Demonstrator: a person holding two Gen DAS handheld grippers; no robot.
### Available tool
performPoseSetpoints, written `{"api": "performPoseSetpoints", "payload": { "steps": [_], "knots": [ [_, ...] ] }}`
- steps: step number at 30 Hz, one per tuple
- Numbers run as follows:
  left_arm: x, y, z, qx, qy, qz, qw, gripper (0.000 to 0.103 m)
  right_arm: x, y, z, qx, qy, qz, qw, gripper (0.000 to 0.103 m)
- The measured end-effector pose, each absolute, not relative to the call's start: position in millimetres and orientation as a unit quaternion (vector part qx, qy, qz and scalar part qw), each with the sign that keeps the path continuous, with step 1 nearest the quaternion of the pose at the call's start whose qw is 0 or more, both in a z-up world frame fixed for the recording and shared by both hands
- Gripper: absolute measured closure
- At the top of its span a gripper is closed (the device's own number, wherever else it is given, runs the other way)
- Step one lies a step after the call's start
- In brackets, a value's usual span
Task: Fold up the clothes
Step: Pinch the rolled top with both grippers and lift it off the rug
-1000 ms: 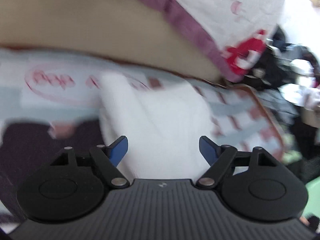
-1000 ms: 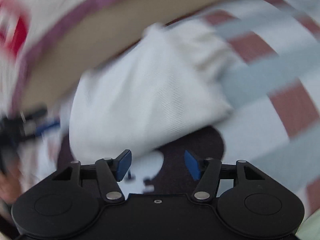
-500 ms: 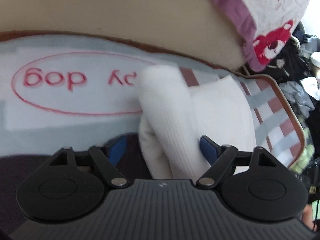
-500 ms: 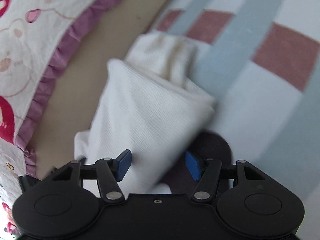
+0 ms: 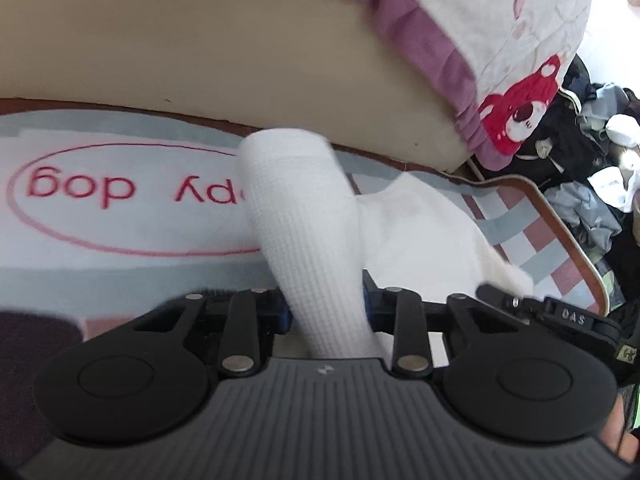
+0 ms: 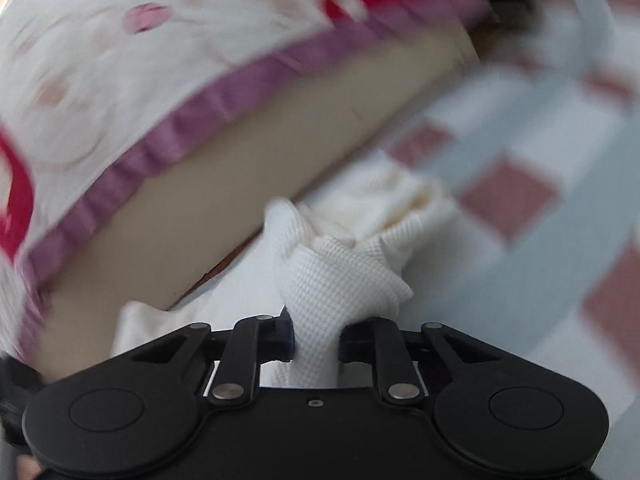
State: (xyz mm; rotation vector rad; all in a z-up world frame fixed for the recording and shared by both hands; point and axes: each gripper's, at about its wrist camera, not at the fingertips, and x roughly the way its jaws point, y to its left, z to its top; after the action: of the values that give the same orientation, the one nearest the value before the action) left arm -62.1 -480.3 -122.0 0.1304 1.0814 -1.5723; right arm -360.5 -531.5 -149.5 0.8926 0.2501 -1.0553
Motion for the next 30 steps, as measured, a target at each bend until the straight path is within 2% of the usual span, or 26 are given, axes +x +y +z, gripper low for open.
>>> {"api": "performPoseSetpoints", "payload": {
  "steps": [4, 5, 6, 7, 9, 11, 13, 14, 16, 19, 22, 23, 24, 26, 28, 30],
  "knots": [
    [-79.3, -472.0, -122.4, 0.081, 0.46, -0.657, 0.592, 0.074, -363.3, -550.0, -146.8, 0.4, 0.16, -0.5, 0.751, 0.082],
    [-78.0, -473.7, -122.6, 0.087, 0.463, -0.652, 0.594, 0.069, -366.2, -551.2, -148.9, 0.409, 0.157, -0.502, 0.745, 0.078],
    [-74.0, -475.5, -123.7, 0.083, 0.474, -0.648, 0.591, 0.066, -370.5, -550.2, -152.8, 0.426, 0.146, -0.504, 0.737, 0.069],
    [-68.8, -476.4, -125.9, 0.074, 0.485, -0.646, 0.584, 0.062, -374.9, -549.3, -156.7, 0.443, 0.134, -0.506, 0.728, 0.067],
    [-60.2, -477.6, -132.0, 0.059, 0.503, -0.645, 0.572, 0.058, -382.9, -543.4, -165.4, 0.482, 0.115, -0.506, 0.707, 0.047],
    [-56.7, -481.4, -140.4, 0.08, 0.506, -0.65, 0.561, 0.039, -391.7, -534.6, -176.0, 0.53, 0.092, -0.493, 0.684, 0.047],
    [-50.6, -489.2, -148.1, 0.092, 0.518, -0.662, 0.534, 0.028, -397.9, -527.2, -194.9, 0.614, 0.043, -0.419, 0.668, 0.046],
    [-45.1, -492.5, -150.0, 0.088, 0.522, -0.674, 0.515, 0.027, -397.4, -527.3, -204.4, 0.647, 0.028, -0.386, 0.657, 0.045],
    [-40.7, -499.5, -150.9, 0.094, 0.516, -0.689, 0.499, 0.027, -392.5, -530.9, -218.5, 0.679, 0.017, -0.355, 0.642, 0.044],
    [-41.5, -506.2, -157.3, 0.072, 0.507, -0.707, 0.487, 0.026, -383.5, -542.6, -216.7, 0.647, 0.017, -0.371, 0.666, 0.041],
    [-52.1, -501.7, -164.6, 0.034, 0.508, -0.708, 0.489, 0.027, -366.0, -560.9, -202.4, 0.59, 0.062, -0.396, 0.701, 0.039],
    [-58.1, -499.3, -162.8, 0.041, 0.498, -0.707, 0.501, 0.039, -358.7, -565.1, -196.1, 0.564, 0.082, -0.402, 0.717, 0.05],
    [-65.0, -498.0, -159.4, 0.061, 0.484, -0.704, 0.515, 0.043, -352.0, -567.2, -188.5, 0.535, 0.102, -0.406, 0.734, 0.063],
    [-69.1, -494.7, -153.4, 0.065, 0.479, -0.699, 0.527, 0.056, -341.9, -568.6, -172.7, 0.486, 0.132, -0.411, 0.76, 0.07],
    [-70.5, -491.3, -148.5, 0.058, 0.48, -0.694, 0.533, 0.066, -336.4, -566.1, -157.9, 0.459, 0.141, -0.417, 0.771, 0.073],
    [-71.0, -488.5, -144.3, 0.052, 0.475, -0.695, 0.537, 0.069, -333.0, -565.5, -145.4, 0.448, 0.141, -0.424, 0.774, 0.075]
  ]
}}
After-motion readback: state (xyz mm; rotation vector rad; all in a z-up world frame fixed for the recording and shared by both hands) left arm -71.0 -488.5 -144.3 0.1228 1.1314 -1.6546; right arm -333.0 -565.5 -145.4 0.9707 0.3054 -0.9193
